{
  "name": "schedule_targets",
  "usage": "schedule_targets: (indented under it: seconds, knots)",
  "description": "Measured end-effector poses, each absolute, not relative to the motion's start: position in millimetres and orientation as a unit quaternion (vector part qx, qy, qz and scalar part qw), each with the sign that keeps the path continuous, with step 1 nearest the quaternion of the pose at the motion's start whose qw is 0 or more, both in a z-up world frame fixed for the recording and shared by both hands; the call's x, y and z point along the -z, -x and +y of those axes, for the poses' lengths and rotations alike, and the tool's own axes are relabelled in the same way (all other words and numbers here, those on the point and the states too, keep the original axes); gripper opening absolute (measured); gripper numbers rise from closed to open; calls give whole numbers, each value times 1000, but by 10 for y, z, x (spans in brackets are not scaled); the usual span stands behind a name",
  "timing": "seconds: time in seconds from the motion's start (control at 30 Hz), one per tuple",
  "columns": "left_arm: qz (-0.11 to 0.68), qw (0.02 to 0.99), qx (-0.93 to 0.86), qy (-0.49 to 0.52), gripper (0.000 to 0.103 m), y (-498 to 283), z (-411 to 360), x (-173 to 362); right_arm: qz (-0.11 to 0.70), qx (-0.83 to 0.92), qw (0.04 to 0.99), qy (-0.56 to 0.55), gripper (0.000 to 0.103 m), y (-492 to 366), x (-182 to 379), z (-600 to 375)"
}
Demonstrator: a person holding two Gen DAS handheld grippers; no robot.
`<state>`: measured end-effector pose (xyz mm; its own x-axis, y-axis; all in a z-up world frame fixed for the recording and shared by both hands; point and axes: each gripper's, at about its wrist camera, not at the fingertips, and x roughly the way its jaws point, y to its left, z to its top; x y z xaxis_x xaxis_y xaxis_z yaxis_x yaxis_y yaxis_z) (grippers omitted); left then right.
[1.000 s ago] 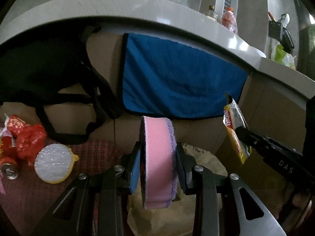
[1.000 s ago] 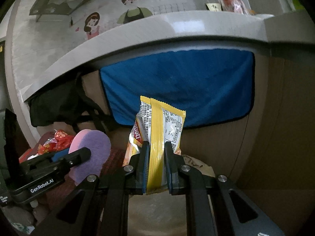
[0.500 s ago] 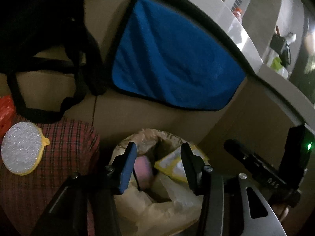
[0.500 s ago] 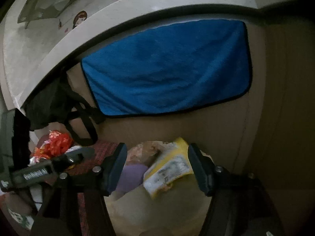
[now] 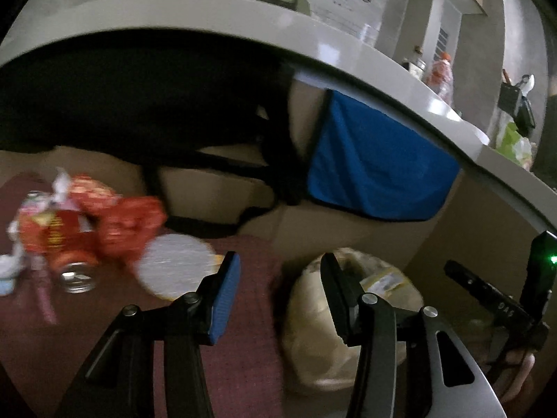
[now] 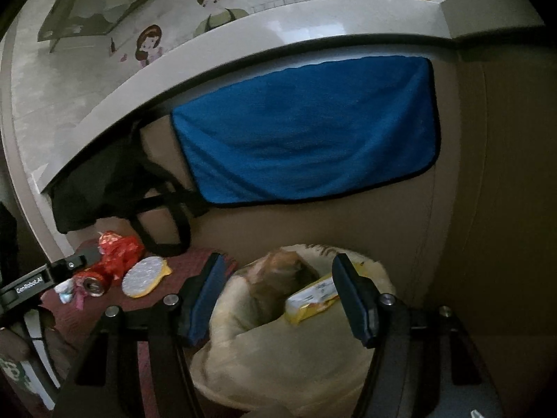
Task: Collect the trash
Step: 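Open both tools to drop the sponge and wrapper into the wastebasket, then move both tools back over the trash on the table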
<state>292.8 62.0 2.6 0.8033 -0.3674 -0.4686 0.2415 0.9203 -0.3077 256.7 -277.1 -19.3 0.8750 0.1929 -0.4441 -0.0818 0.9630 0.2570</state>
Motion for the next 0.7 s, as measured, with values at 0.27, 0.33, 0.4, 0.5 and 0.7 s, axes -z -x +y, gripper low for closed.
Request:
schedule_targets:
  seconds: [0.27, 0.33, 0.4, 0.5, 0.7]
  knots:
    - [231, 963, 91, 106, 49, -2484, 1392, -56, 252, -105, 957, -95, 62, -2422, 260, -2171]
    - [228, 965, 71, 111, 49, -2424, 1614, -44, 257, -123, 955, -81, 62, -2435, 268, -1937]
    - [229, 965, 50, 123, 49, -2362, 1885, -11, 264, -143, 951, -72, 62, -2458, 274, -1745]
    - [229, 964, 13, 134, 49, -2295, 2257, 56, 274, -171, 945, -50, 62, -2513, 291, -1403]
    - [231, 960, -72, 143, 49, -2180, 3002, 127, 292, -220, 931, -29, 62, -2622, 401, -807]
